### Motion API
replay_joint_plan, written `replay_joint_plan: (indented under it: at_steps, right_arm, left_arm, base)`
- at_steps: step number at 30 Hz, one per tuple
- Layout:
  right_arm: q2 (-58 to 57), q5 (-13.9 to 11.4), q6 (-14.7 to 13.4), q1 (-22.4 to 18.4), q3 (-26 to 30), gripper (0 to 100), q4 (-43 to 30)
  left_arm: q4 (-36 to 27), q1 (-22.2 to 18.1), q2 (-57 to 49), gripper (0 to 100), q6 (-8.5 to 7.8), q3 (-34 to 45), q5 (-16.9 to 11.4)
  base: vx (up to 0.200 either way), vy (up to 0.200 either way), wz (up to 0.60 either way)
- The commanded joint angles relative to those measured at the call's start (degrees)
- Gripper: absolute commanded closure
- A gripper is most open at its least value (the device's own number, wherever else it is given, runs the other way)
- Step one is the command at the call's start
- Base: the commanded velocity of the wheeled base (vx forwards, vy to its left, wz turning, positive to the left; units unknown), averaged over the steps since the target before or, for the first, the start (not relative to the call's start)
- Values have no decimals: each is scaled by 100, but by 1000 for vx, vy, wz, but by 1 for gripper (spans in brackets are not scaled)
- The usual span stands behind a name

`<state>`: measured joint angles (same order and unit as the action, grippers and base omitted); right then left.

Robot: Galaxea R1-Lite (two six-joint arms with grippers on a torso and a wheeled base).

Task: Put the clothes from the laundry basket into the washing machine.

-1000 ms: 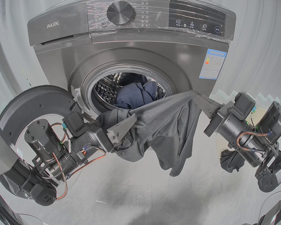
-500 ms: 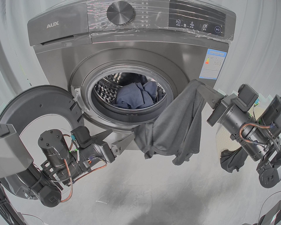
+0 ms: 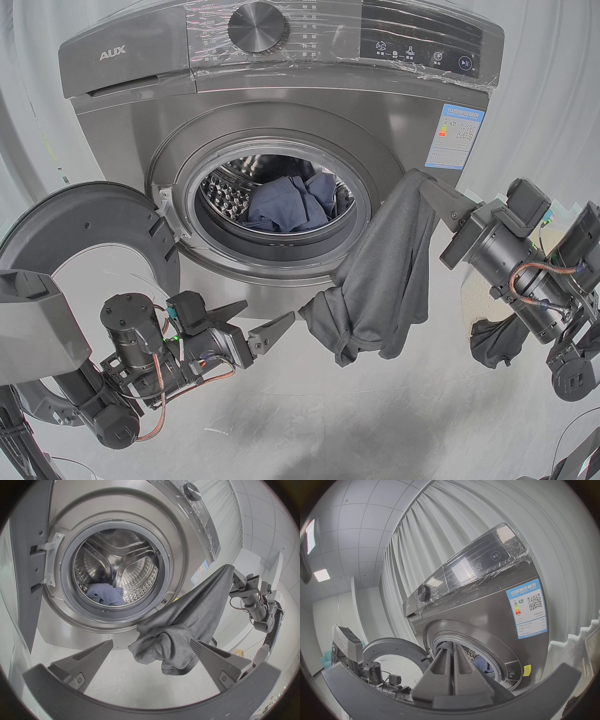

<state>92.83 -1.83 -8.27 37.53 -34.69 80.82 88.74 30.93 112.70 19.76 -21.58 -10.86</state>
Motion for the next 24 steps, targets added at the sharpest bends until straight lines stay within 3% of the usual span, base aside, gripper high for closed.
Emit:
replay_joint_plan:
  at_steps: [1, 5, 8, 9, 10, 12, 19, 24]
  right_arm:
    - [24, -2, 0, 26, -2, 100, 4]
    - [16, -2, 0, 43, -11, 100, 4]
    - [16, -2, 0, 43, -37, 100, -5]
    - [16, -2, 0, 43, -20, 100, -5]
    - [16, -2, 0, 43, -29, 100, -5]
    - [16, -2, 0, 52, -55, 100, -5]
    - [24, -2, 0, 87, -29, 100, -5]
    - [24, -11, 0, 96, -37, 100, -5]
  left_arm:
    - [3, 10, 138, 0, 19, 13, -21]
    - [21, 194, 217, 0, 54, 40, -39]
    - [12, 230, 164, 0, 195, 84, -65]
    - [12, 265, 120, 0, 555, 13, -74]
    - [12, 309, 112, 0, 740, -48, -92]
    - [-32, 326, 164, 0, 933, -259, -153]
    - [-401, 326, 393, 0, 1267, -760, -285]
    - [-410, 326, 595, 0, 1285, -901, -355]
  base:
    - [0, 0, 0]
    - [0, 0, 0]
    - [0, 0, 0]
    - [0, 0, 0]
    - [0, 0, 0]
    - [0, 0, 0]
    - [0, 0, 0]
    - [0, 0, 0]
